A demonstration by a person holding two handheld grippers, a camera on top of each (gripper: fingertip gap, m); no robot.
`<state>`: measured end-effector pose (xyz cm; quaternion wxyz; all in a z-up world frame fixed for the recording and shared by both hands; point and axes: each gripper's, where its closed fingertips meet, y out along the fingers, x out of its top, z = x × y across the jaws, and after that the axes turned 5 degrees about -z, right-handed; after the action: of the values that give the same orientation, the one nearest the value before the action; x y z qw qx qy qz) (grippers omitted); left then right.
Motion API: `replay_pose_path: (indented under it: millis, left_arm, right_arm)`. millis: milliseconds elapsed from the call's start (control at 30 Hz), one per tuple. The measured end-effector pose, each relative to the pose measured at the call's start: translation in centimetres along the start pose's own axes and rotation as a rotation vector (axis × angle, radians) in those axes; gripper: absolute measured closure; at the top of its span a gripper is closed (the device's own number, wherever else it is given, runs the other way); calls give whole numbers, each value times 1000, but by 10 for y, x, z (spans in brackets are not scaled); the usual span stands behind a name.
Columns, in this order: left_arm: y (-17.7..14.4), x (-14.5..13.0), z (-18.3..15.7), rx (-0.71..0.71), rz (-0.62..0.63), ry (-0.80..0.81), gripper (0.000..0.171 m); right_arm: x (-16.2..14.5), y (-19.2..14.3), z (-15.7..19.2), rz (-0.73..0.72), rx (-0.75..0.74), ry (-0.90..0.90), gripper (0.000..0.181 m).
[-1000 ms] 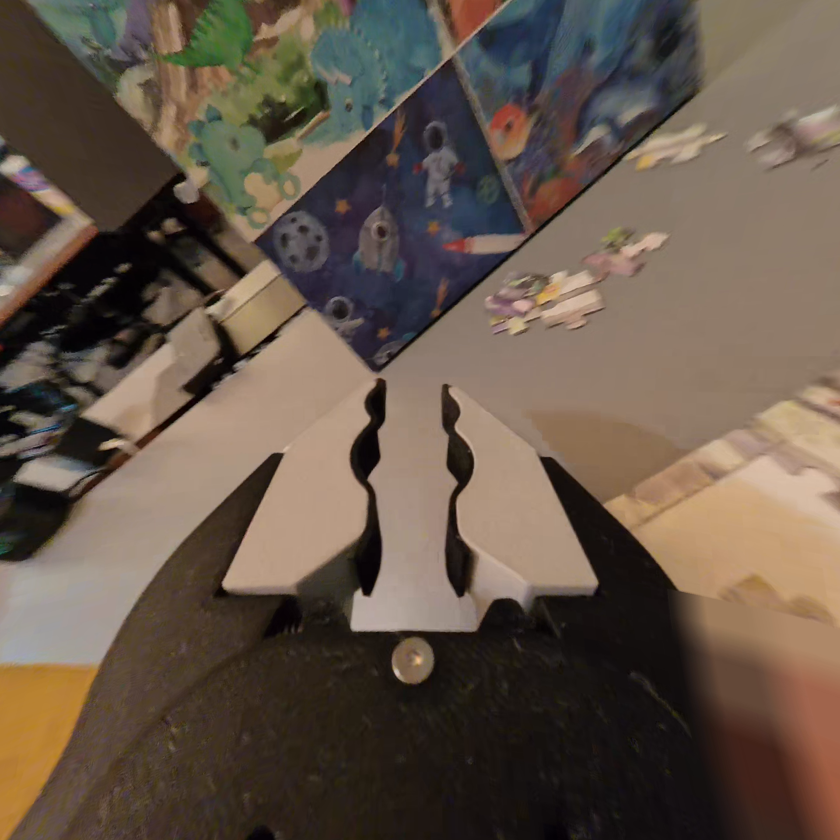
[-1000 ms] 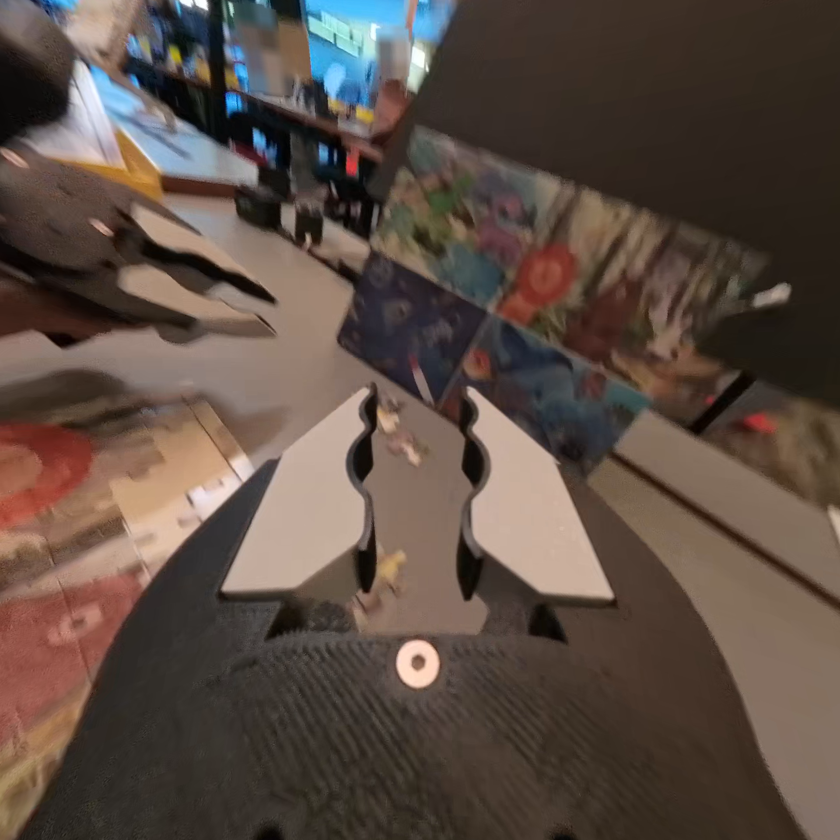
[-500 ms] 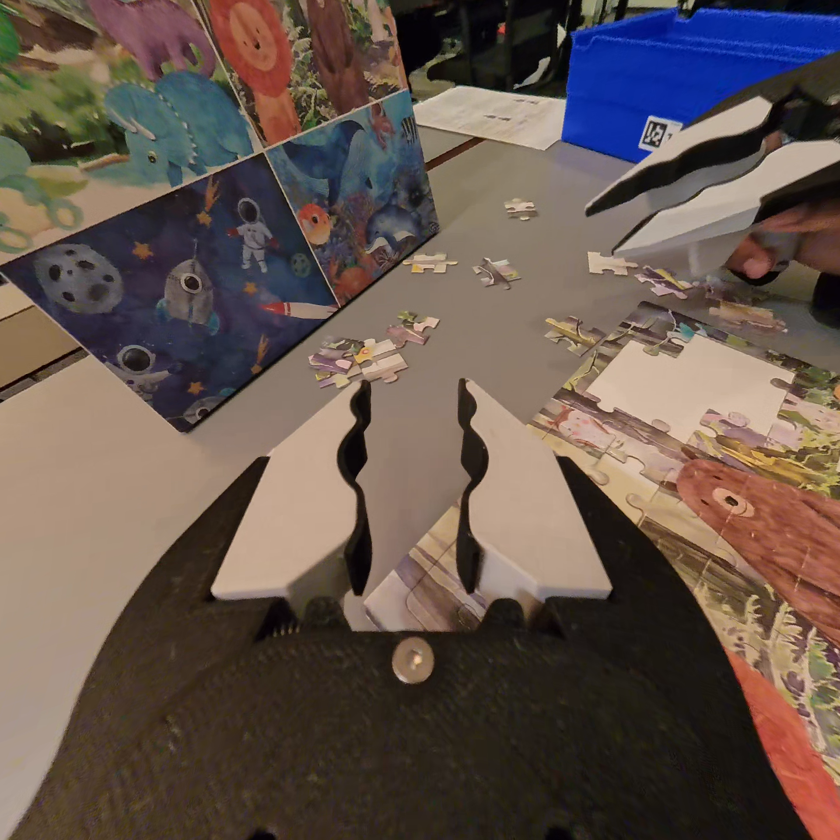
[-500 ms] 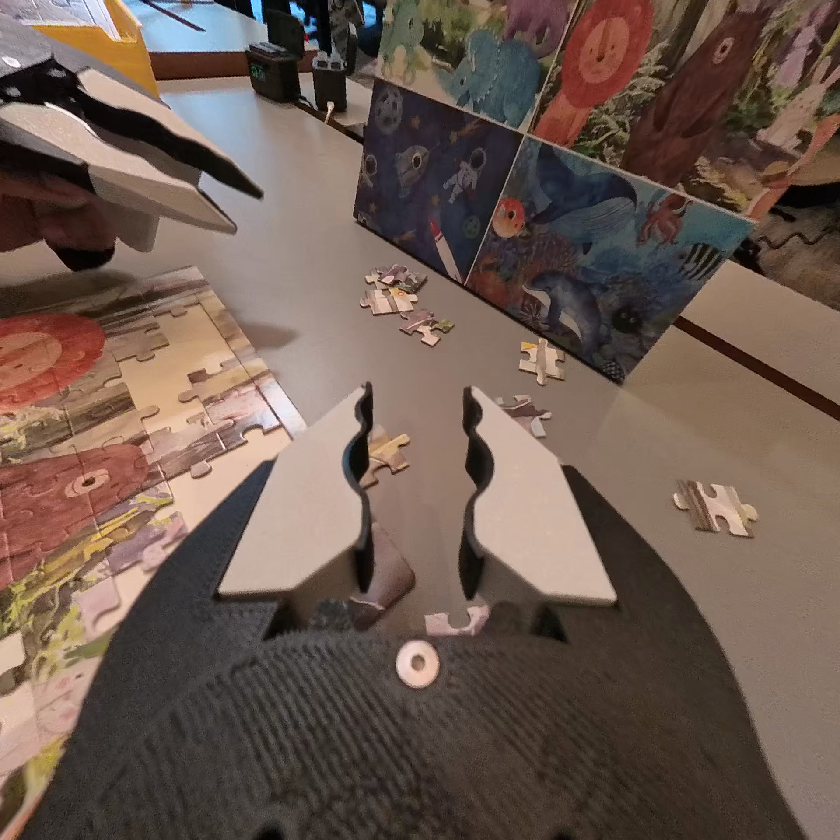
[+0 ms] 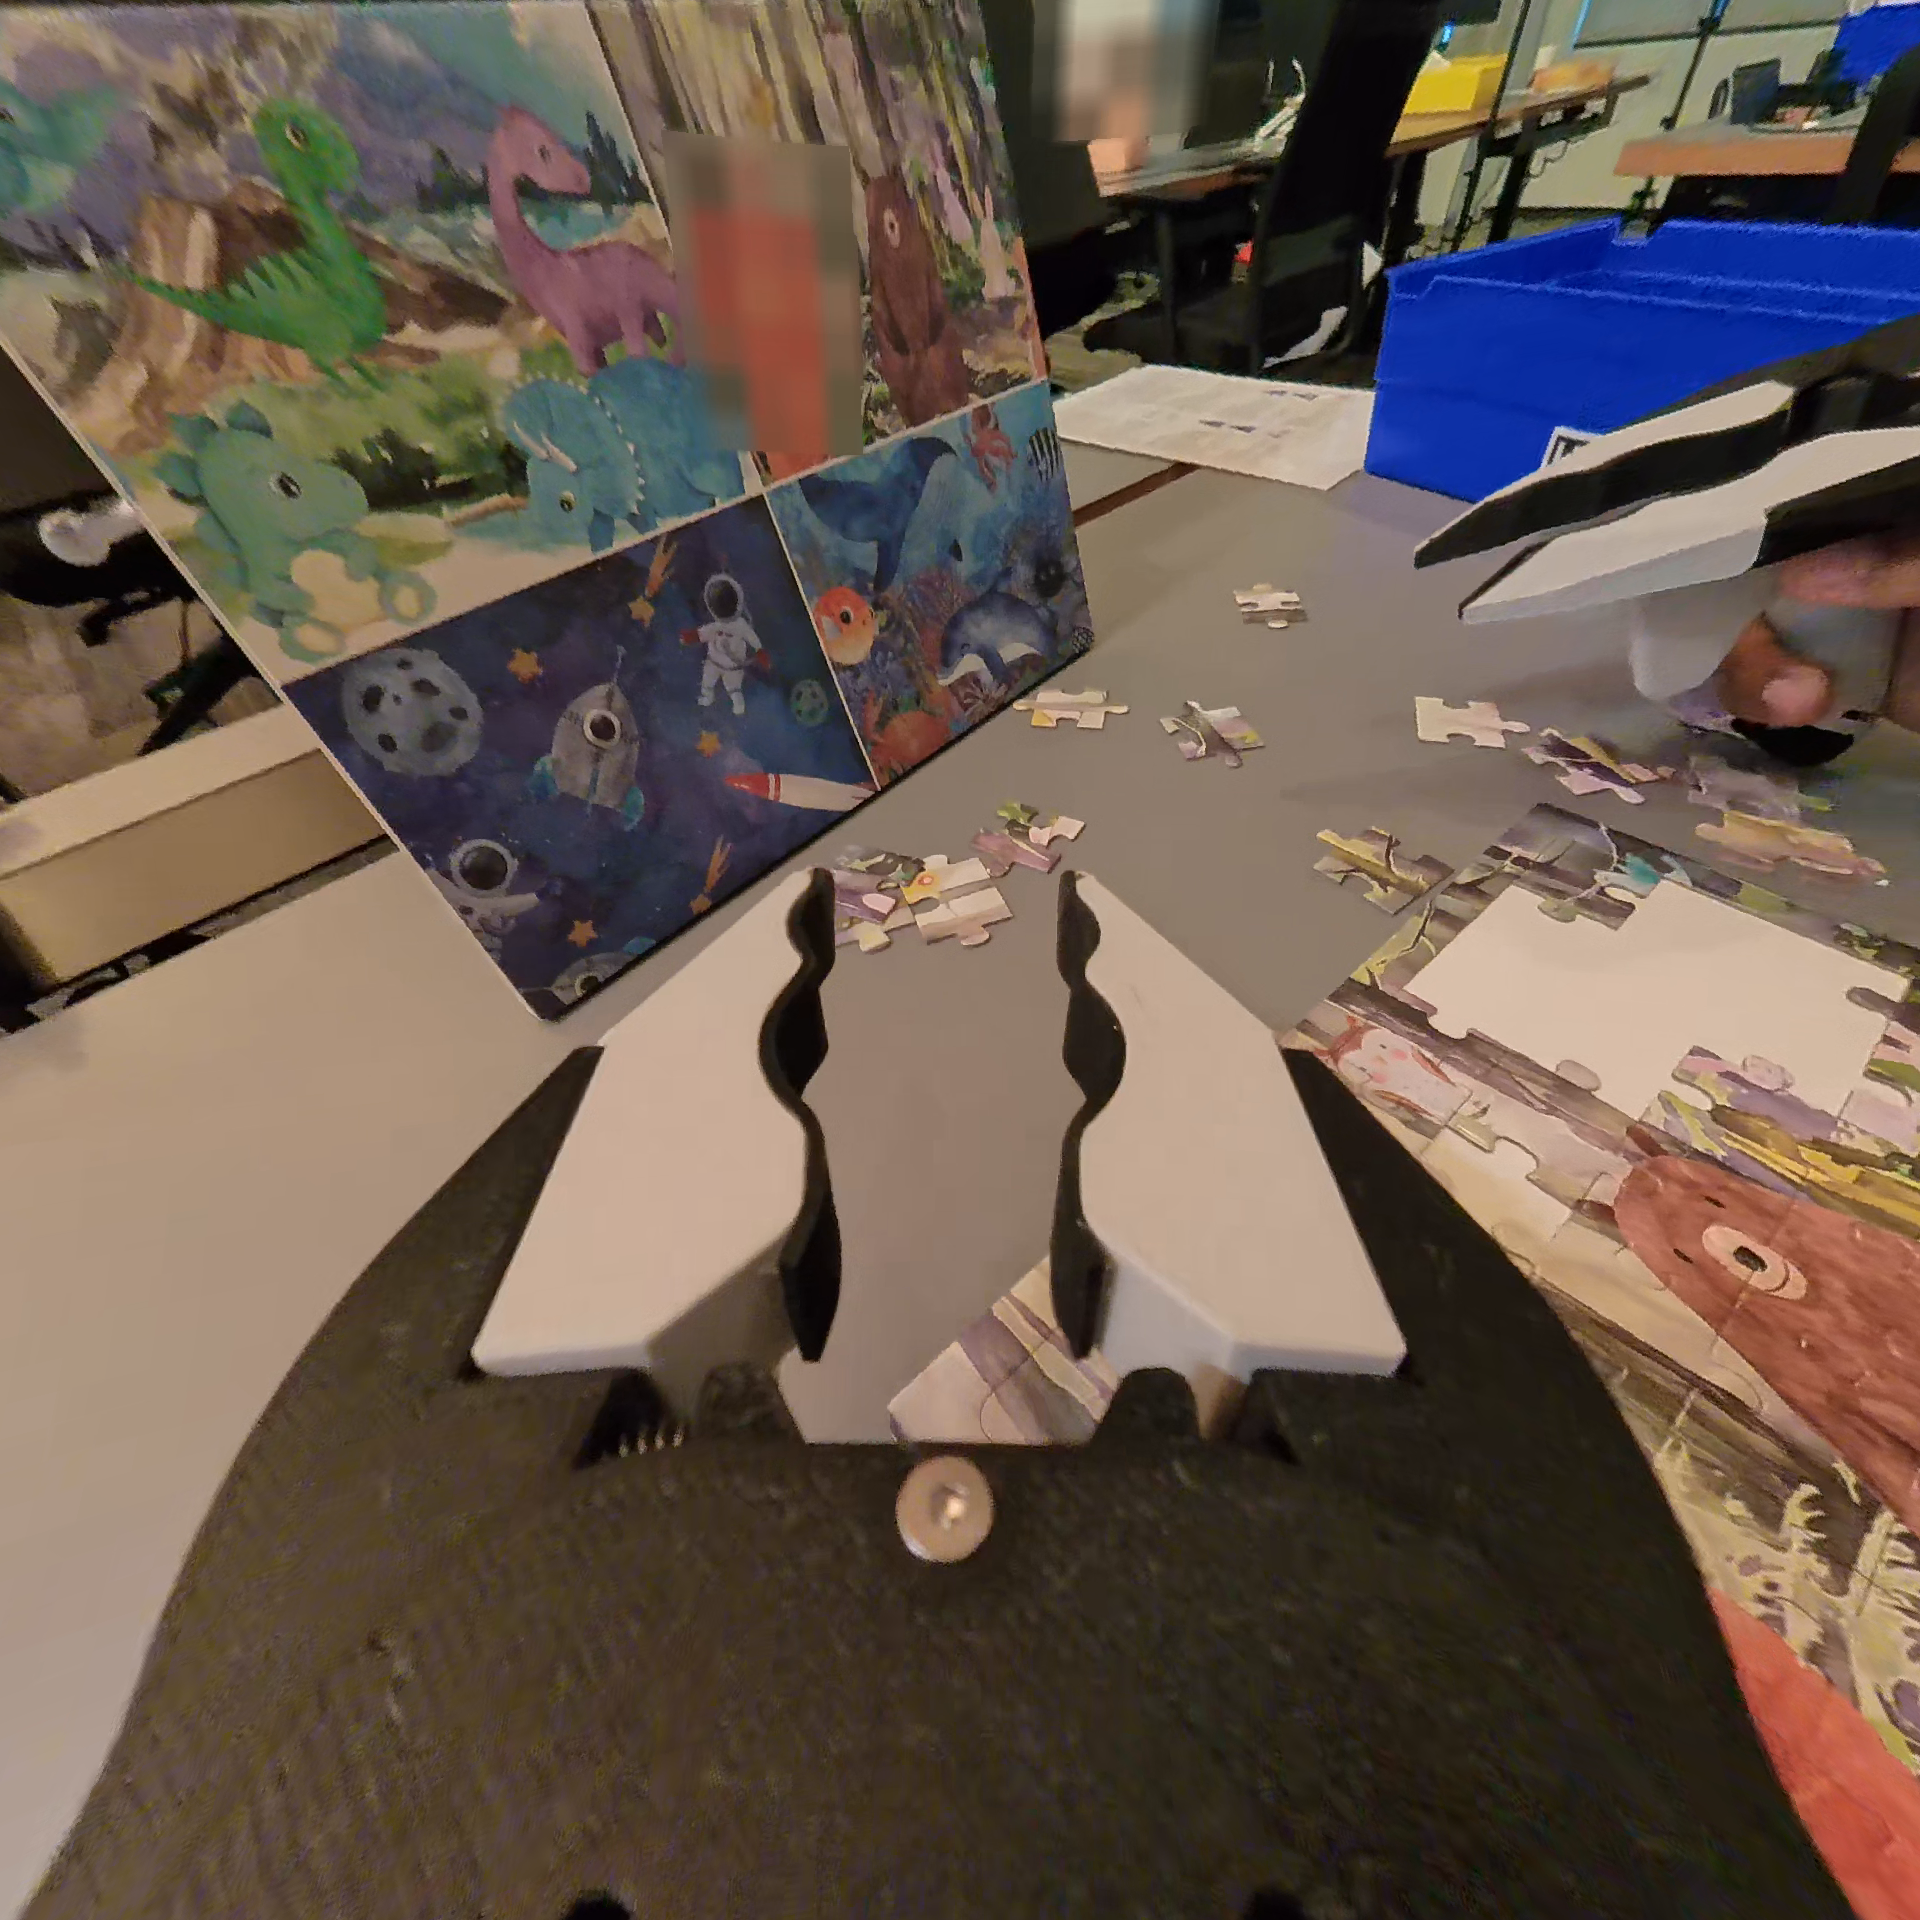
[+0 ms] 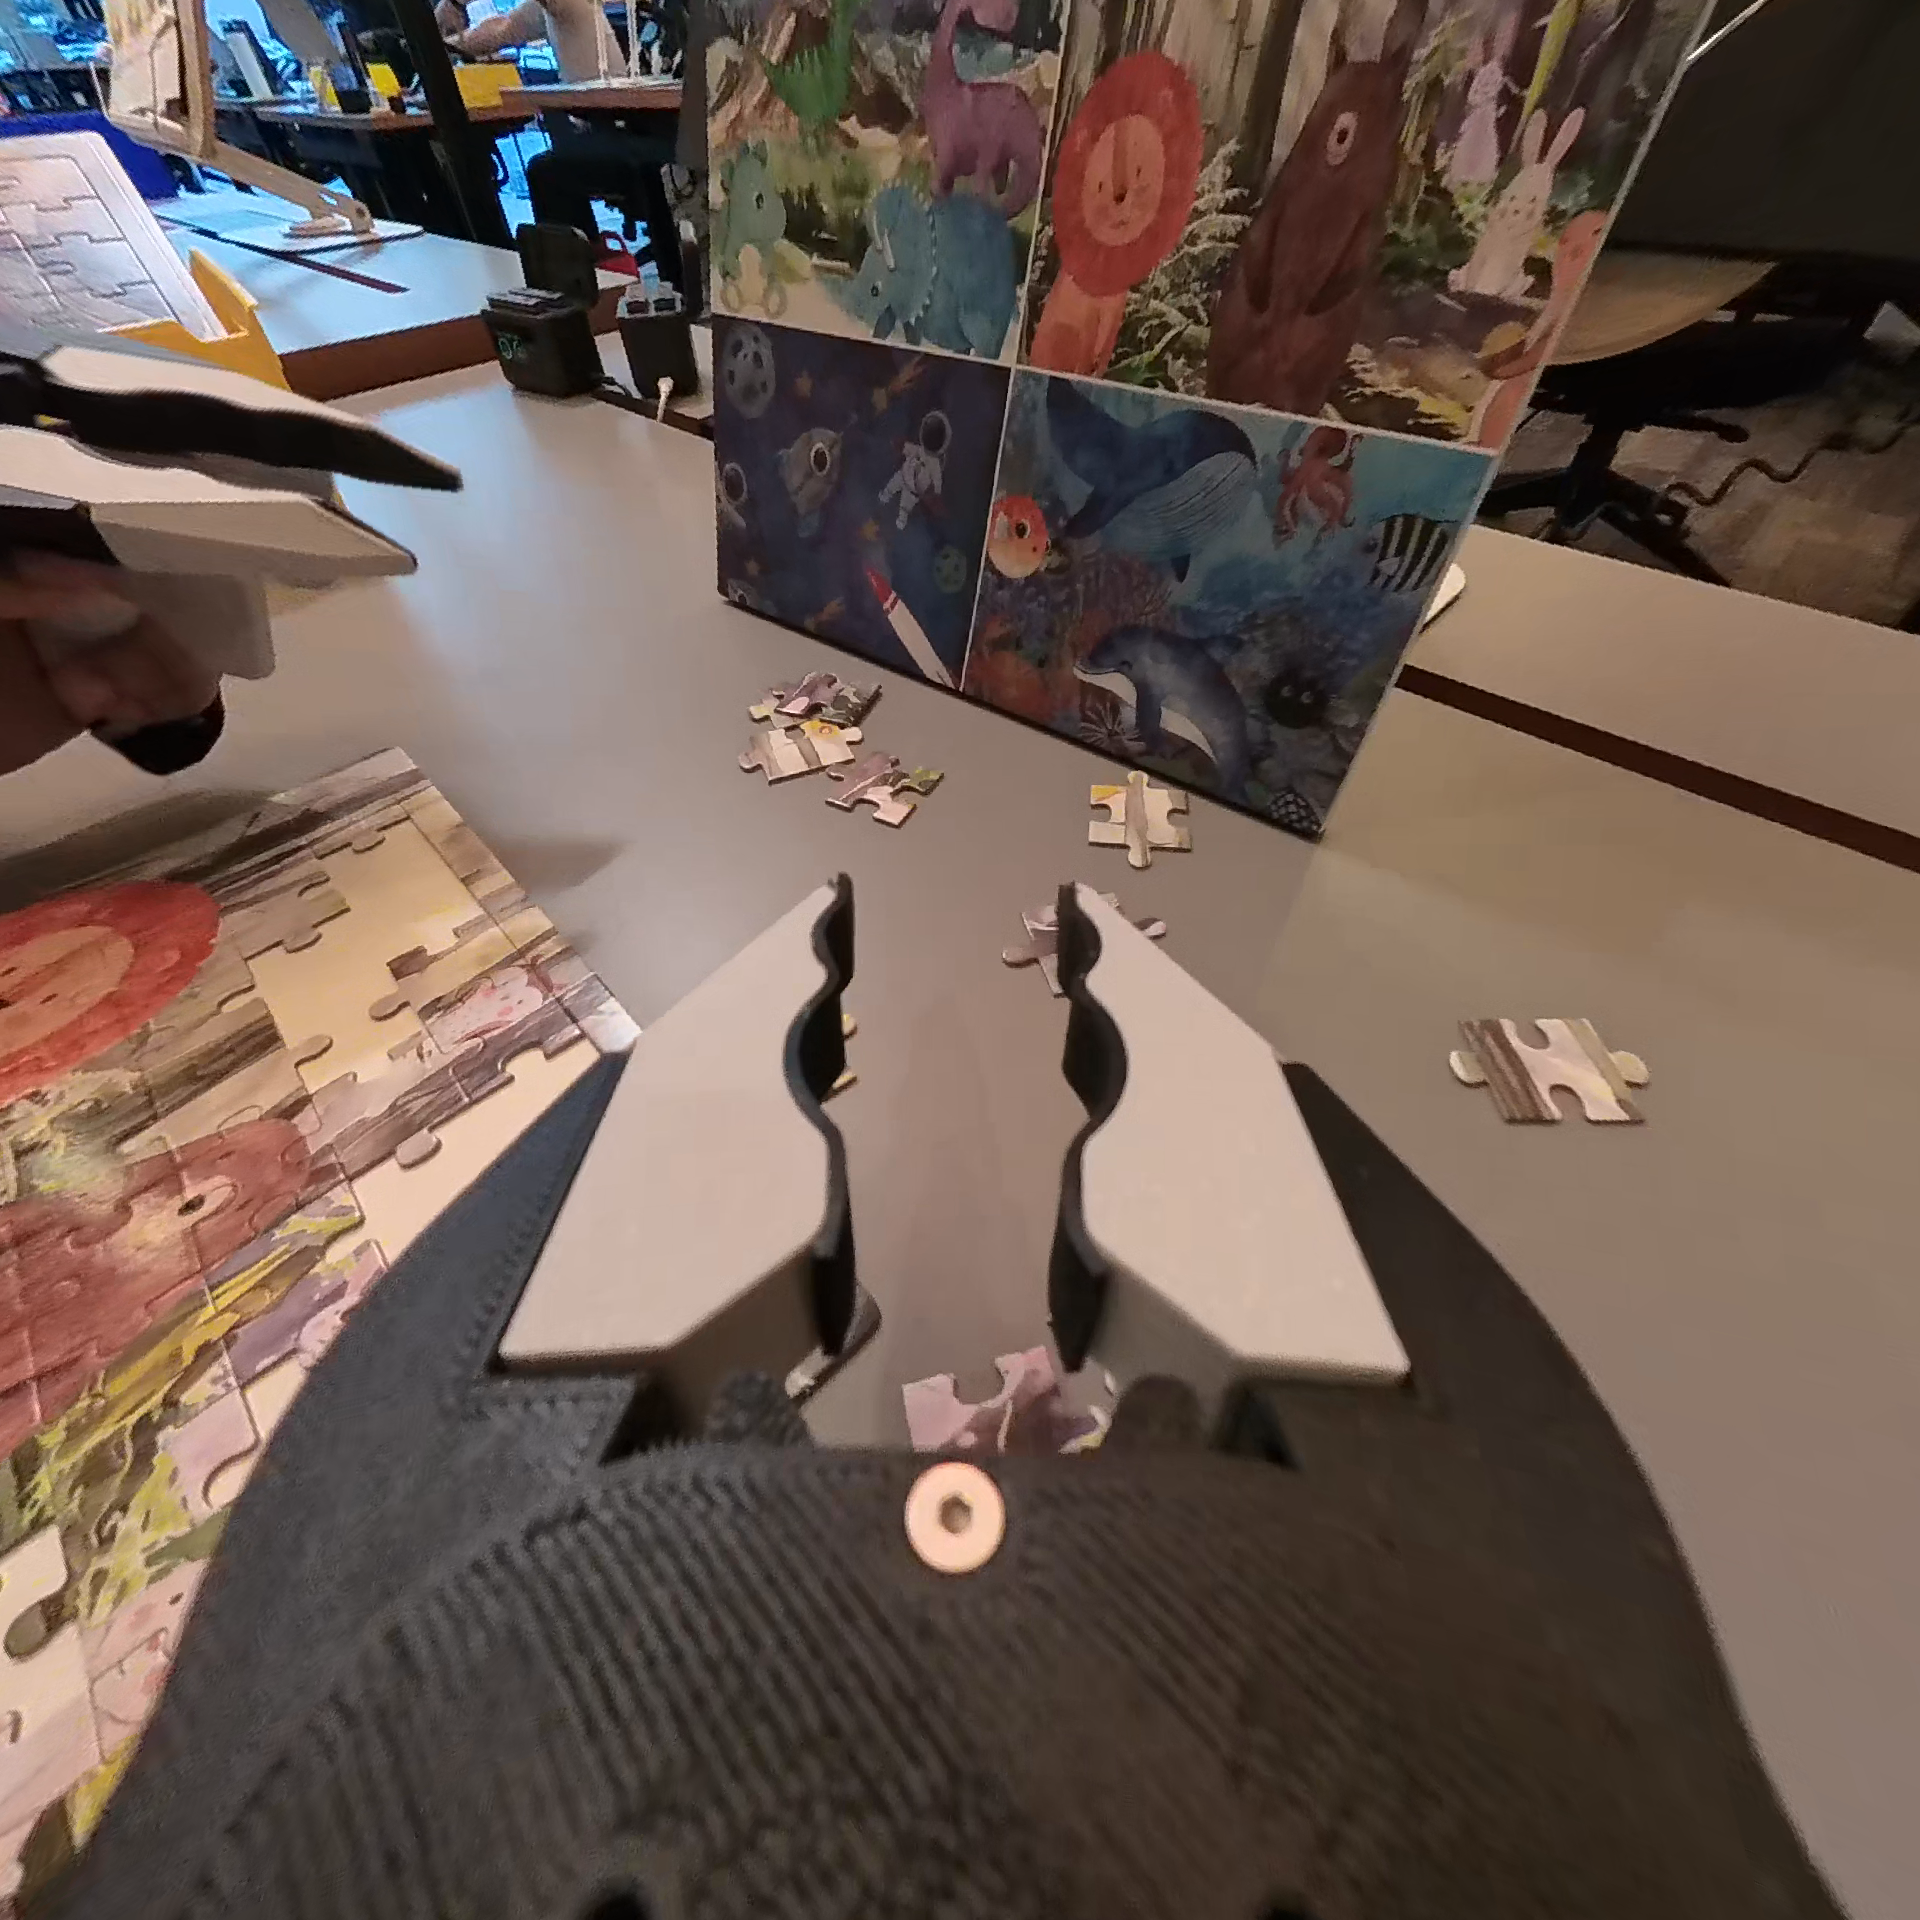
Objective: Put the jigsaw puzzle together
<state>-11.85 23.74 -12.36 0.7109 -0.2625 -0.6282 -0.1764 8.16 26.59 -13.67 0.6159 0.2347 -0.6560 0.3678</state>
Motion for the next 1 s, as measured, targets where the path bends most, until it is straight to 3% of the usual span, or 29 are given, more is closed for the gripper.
replay_pose_path:
  millis: [1000]
  left_arm:
    - [-1,3,3,-13,-46,-45,134]
  right_arm:
    - [-11,7,15,80,41,-4,143]
